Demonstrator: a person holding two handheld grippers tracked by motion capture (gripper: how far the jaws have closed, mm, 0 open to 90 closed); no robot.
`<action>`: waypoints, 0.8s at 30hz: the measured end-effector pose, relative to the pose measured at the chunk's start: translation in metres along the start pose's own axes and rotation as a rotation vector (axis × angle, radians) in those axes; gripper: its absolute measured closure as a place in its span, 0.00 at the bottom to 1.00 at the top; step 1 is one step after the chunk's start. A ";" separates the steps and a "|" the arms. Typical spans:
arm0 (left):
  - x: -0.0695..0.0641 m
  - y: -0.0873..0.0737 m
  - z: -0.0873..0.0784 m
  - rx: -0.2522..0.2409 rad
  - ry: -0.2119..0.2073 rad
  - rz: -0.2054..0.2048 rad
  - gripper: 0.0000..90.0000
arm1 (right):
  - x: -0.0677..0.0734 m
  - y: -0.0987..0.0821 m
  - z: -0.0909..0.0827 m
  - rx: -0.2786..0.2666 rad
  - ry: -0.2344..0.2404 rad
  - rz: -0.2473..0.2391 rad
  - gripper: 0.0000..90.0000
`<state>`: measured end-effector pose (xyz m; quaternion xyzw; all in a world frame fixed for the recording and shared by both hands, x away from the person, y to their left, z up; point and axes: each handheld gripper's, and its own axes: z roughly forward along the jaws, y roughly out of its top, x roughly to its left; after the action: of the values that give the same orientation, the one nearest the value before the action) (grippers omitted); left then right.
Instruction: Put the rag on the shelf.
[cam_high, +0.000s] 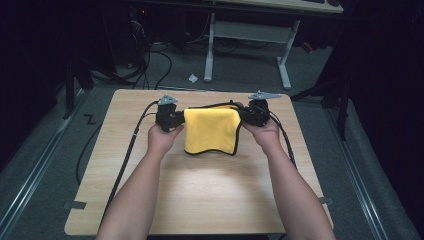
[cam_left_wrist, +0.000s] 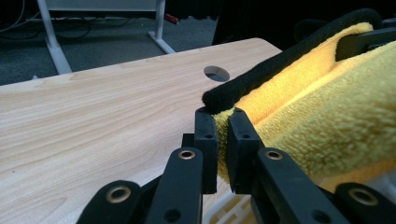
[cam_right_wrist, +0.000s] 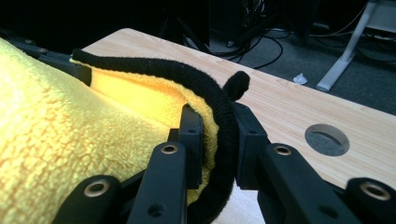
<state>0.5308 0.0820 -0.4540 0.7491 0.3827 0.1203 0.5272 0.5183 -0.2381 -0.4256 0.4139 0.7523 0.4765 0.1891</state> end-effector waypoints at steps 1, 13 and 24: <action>0.000 -0.001 0.000 0.000 -0.002 -0.002 0.94 | 0.000 -0.001 0.000 0.001 0.002 0.009 0.85; -0.001 -0.017 -0.001 0.025 -0.027 -0.016 0.92 | -0.004 -0.014 0.007 0.025 0.028 0.074 0.79; 0.001 -0.015 -0.004 0.043 -0.002 -0.045 0.77 | -0.012 -0.005 -0.005 0.010 -0.059 0.068 0.57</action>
<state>0.5227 0.0879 -0.4659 0.7515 0.4017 0.0994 0.5139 0.5199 -0.2519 -0.4292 0.4538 0.7344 0.4663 0.1927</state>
